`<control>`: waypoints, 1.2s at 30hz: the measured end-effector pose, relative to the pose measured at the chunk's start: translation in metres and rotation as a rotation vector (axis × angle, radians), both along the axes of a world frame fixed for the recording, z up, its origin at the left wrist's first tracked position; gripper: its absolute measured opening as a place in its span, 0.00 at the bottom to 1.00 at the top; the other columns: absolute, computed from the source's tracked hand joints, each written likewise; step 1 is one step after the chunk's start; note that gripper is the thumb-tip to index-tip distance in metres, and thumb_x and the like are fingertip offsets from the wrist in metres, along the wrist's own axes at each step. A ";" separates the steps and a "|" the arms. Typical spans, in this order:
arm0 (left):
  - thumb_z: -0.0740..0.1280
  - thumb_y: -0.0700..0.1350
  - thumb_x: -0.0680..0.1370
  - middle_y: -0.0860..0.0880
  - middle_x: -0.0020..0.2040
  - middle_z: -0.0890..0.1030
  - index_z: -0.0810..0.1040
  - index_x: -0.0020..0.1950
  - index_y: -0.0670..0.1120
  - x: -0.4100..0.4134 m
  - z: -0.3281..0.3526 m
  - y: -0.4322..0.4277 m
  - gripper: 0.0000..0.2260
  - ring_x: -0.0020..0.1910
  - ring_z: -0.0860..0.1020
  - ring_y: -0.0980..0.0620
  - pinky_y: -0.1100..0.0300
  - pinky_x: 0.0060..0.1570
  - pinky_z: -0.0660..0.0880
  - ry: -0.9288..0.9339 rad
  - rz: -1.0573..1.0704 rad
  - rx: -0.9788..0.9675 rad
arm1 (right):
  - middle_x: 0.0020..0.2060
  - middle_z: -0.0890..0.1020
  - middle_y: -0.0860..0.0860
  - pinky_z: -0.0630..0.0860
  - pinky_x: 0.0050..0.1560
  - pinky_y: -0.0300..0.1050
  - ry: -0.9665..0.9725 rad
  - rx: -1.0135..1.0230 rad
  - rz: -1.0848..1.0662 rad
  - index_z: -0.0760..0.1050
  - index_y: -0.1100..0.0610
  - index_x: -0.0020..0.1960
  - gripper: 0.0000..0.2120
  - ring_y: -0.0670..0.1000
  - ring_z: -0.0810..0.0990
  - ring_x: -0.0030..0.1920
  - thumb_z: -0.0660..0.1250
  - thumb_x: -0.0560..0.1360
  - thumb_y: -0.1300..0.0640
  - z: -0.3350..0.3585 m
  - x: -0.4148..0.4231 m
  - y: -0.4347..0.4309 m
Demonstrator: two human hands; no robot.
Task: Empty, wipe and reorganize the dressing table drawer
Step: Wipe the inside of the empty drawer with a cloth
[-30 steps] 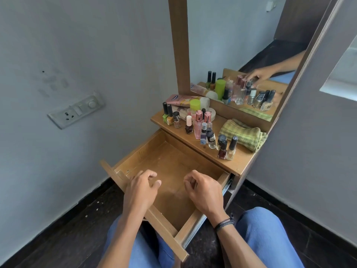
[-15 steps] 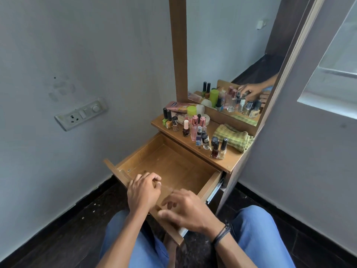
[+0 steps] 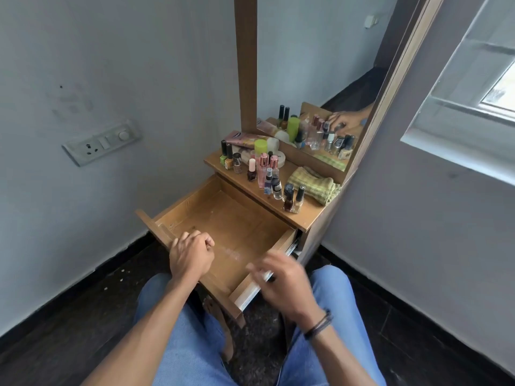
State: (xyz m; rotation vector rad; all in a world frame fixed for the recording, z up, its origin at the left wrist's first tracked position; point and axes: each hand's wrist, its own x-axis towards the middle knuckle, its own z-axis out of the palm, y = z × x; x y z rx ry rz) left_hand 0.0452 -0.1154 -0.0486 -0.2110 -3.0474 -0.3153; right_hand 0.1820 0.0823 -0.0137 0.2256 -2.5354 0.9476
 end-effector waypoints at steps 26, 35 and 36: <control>0.61 0.28 0.77 0.48 0.80 0.59 0.70 0.75 0.42 -0.013 0.002 -0.020 0.26 0.81 0.51 0.46 0.50 0.74 0.66 0.075 0.275 0.438 | 0.45 0.86 0.54 0.76 0.61 0.53 -0.235 -0.475 -0.900 0.84 0.47 0.58 0.27 0.58 0.83 0.51 0.71 0.68 0.30 0.079 -0.039 0.146; 0.58 0.27 0.79 0.48 0.83 0.51 0.54 0.82 0.38 -0.045 0.011 -0.026 0.31 0.81 0.55 0.47 0.55 0.76 0.63 0.059 0.509 0.688 | 0.38 0.85 0.49 0.80 0.43 0.49 -0.340 -0.561 -0.631 0.84 0.50 0.46 0.12 0.49 0.82 0.39 0.72 0.69 0.43 0.084 0.010 0.046; 0.58 0.27 0.79 0.47 0.82 0.52 0.54 0.81 0.38 -0.046 0.009 -0.024 0.31 0.81 0.52 0.47 0.54 0.77 0.61 0.069 0.500 0.671 | 0.39 0.85 0.47 0.80 0.42 0.48 -0.363 -0.493 -0.575 0.84 0.49 0.47 0.11 0.47 0.82 0.39 0.70 0.70 0.45 0.077 0.002 0.032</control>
